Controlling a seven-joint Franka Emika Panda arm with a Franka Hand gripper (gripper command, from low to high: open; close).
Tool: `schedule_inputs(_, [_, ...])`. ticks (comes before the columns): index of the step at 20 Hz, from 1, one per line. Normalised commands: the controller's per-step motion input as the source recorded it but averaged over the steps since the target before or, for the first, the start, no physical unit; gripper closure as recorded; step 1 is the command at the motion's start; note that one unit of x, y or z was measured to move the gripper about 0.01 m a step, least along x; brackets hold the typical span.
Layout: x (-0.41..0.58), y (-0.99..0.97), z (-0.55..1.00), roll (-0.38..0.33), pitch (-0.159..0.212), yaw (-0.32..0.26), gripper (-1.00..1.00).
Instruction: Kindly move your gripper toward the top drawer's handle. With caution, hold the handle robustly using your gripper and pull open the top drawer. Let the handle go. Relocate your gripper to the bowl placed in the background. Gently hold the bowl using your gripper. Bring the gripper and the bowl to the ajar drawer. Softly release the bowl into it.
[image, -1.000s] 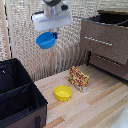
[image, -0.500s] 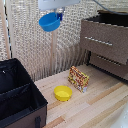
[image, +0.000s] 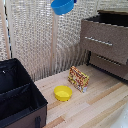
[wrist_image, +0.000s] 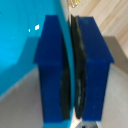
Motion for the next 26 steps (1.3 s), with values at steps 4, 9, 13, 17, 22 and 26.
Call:
schedule_inputs(4, [0.018, -0.92, 0.39, 0.061, 0.003, -0.055, 1.00])
schedule_inputs(9, [0.000, -1.00, 0.05, 0.039, -0.004, -0.026, 1.00])
schedule_inputs(13, [0.000, -1.00, 0.00, 0.027, -0.008, 0.000, 1.00])
schedule_inputs(17, [-0.025, -1.00, 0.02, 0.033, 0.001, 0.000, 1.00])
schedule_inputs(22, [-0.133, -1.00, 0.09, 0.048, 0.030, 0.000, 1.00])
schedule_inputs(26, [-0.221, -1.00, 0.05, 0.043, 0.065, 0.000, 1.00])
